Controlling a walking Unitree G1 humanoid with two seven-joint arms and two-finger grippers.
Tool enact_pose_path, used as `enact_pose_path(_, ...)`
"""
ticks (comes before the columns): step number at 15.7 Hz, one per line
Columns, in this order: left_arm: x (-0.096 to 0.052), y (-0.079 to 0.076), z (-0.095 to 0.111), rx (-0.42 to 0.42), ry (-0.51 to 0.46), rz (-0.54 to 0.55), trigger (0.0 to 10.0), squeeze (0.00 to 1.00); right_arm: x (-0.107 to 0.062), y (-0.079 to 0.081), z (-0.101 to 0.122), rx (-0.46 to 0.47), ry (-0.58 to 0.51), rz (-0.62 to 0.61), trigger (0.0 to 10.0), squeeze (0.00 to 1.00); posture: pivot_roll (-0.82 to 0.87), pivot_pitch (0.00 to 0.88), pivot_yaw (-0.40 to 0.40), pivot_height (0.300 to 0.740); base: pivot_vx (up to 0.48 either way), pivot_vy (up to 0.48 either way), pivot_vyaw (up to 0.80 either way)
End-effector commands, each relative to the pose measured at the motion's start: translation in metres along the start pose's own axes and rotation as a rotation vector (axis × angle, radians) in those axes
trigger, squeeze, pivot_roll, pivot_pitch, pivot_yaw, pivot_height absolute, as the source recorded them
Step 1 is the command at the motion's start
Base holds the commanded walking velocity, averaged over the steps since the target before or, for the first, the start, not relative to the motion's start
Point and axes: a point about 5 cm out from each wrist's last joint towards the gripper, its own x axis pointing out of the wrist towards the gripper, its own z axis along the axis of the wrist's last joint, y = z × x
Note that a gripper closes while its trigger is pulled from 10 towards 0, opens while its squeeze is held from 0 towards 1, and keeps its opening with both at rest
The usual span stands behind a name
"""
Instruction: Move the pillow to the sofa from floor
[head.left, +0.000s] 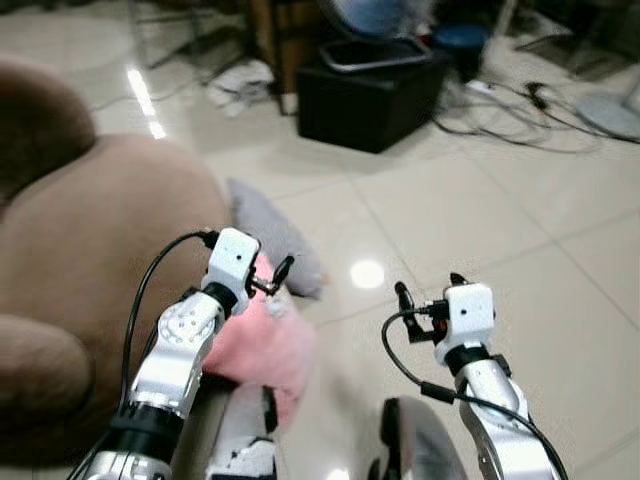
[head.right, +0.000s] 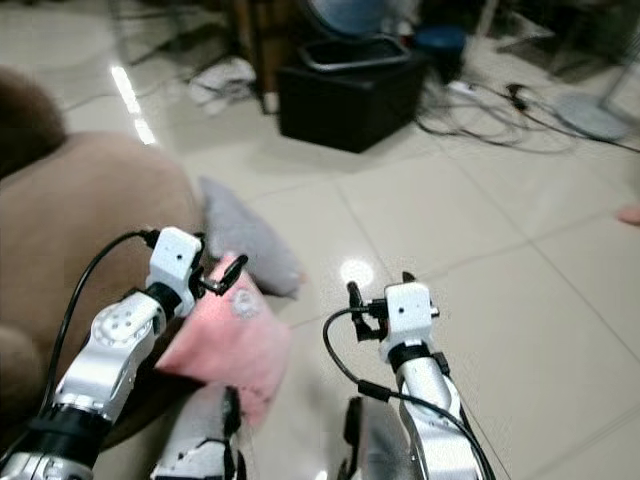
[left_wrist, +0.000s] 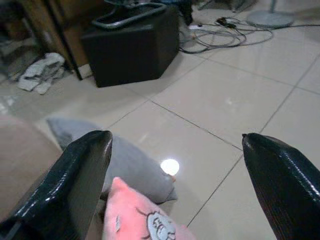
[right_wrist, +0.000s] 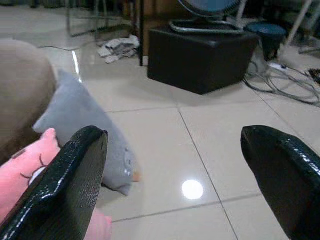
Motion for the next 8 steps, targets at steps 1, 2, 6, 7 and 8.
enact_pose_path(1, 0.0011, -0.0014, -0.0019, -0.011, 0.005, -0.01, 10.0, 0.0, -0.002, -0.0017, -0.0029, 0.014, 0.016, -0.004, 10.0, 0.0, 0.05, 0.089, 0.011, 0.571, 0.0, 0.0, 0.0)
enact_pose_path(2, 0.0015, -0.0019, -0.0022, -0.009, 0.01, -0.007, 10.0, 0.0, -0.002, -0.0016, -0.003, 0.013, 0.017, -0.001, 10.0, 0.0, 0.05, 0.086, 0.012, 0.561, 0.0, 0.0, 0.0)
enact_pose_path(6, 0.0027, -0.0031, -0.0008, 0.001, 0.008, -0.013, 10.0, 0.0, -0.0024, -0.0005, -0.0042, 0.005, 0.02, 0.007, 10.0, 0.0, 0.05, 0.078, 0.017, 0.521, 0.0, 0.0, 0.0)
enact_pose_path(7, 0.0028, -0.005, 0.0014, 0.018, -0.004, -0.026, 10.0, 0.0, -0.0028, 0.0, -0.0049, 0.005, 0.022, 0.01, 10.0, 0.0, 0.05, 0.075, 0.019, 0.511, 0.0, 0.0, 0.0)
enact_pose_path(8, 0.0028, -0.0056, 0.0018, 0.023, -0.006, -0.031, 10.0, 0.0, -0.003, 0.0001, -0.0055, 0.005, 0.026, 0.008, 10.0, 0.0, 0.05, 0.075, 0.019, 0.511, 0.0, 0.0, 0.0)
